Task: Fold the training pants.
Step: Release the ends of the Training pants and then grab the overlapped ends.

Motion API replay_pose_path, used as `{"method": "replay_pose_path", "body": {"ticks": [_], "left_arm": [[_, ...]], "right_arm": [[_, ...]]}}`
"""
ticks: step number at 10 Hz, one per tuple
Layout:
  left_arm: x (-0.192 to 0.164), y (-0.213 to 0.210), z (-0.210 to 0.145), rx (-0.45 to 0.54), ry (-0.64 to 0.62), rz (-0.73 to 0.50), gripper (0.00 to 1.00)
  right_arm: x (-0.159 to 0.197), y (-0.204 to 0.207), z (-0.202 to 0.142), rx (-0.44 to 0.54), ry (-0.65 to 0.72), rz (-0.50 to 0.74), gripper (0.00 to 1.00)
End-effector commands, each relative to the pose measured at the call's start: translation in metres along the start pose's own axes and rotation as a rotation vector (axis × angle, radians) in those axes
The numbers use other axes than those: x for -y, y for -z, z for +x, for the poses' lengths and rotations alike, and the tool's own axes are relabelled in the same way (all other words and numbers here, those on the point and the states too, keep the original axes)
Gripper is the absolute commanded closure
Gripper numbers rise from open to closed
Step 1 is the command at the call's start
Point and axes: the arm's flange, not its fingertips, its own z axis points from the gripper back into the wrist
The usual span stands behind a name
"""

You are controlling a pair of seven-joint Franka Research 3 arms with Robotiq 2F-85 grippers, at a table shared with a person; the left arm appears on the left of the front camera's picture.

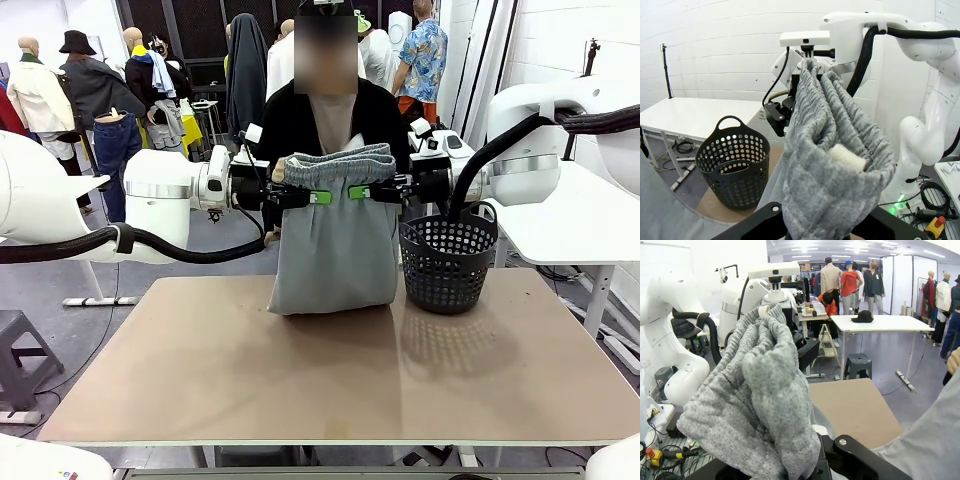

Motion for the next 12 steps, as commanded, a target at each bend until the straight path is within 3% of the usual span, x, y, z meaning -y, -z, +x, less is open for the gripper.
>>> {"method": "replay_pose_path", "body": {"ticks": [1, 12], "left_arm": [[0.0032, -0.001, 0.0024, 0.018, -0.002, 0.002, 1.0], [0.0032, -0.001, 0.0024, 0.018, -0.002, 0.002, 1.0]], "right_arm": [[-0.002, 0.0004, 0.002, 0.0, -0.004, 0.001, 1.0], [-0.002, 0.0004, 0.002, 0.0, -0.004, 0.001, 1.0]]}}
